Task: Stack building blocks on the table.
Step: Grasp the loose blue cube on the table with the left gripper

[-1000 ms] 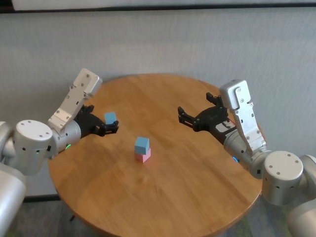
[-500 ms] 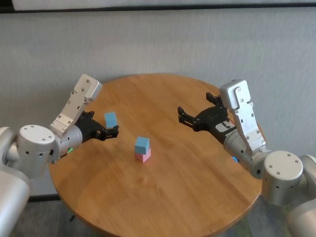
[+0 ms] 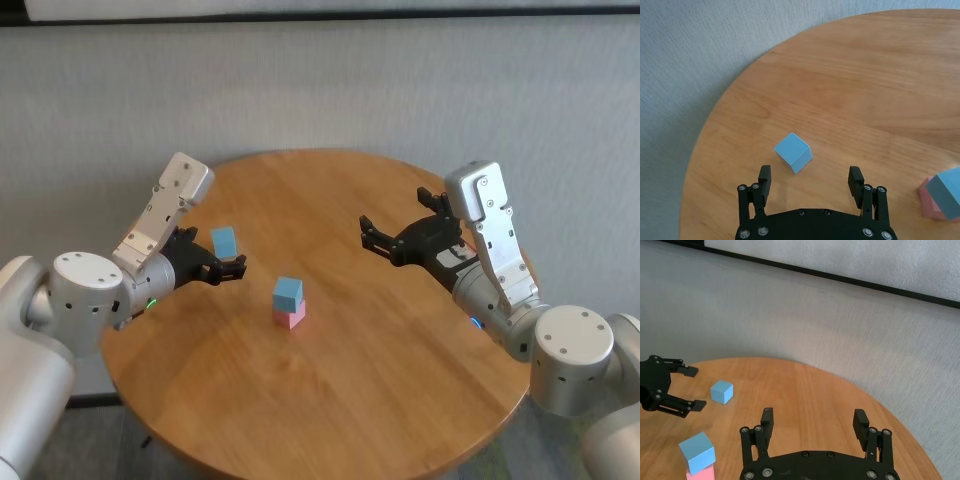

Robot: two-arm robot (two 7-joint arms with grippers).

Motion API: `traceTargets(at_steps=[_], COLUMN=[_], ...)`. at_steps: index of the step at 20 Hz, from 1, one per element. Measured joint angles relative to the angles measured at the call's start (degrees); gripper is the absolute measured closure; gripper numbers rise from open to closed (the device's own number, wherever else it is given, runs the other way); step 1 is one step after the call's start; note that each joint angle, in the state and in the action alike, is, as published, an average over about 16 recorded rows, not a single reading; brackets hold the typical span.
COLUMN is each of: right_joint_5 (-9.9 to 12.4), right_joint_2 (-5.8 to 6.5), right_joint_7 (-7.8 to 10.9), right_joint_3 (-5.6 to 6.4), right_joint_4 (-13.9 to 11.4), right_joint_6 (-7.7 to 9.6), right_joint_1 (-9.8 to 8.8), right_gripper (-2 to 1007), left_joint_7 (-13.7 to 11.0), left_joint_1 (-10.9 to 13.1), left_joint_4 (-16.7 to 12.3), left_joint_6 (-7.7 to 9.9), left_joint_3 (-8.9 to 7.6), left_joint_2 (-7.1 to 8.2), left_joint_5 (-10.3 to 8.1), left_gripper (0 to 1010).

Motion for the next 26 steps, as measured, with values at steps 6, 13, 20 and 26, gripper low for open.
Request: traceTargets(at_steps=[6,13,20,26], right_joint_5=[0.00,0.00,0.00,0.00], right_joint_2=[0.00,0.00,0.00,0.00], right_joint_7=[0.00,0.00,0.00,0.00], right_joint_3=[0.00,0.00,0.00,0.00], right_joint_4=[0.00,0.00,0.00,0.00], right_joint_6=[0.00,0.00,0.00,0.00], right_joint_1=[0.00,0.00,0.00,0.00], right_gripper=[0,0,0,0], left_joint_7=[0.28,0.76,1.71,2.86], left_joint_1=[-1.25,-2.13,-2.12,-1.76], left_joint_4=[2.62,4.64,5.02,4.43], left_joint_6=[-0.92,-1.42,-1.01,0.44], left_joint_3=[0.26,0.33,-0.04,-0.57], left_joint_2=[-0.83,-1.64,-2.57,-3.44], left_joint_5=[0.24,0.48,0.53,0.64], left_gripper=[10,10,10,10])
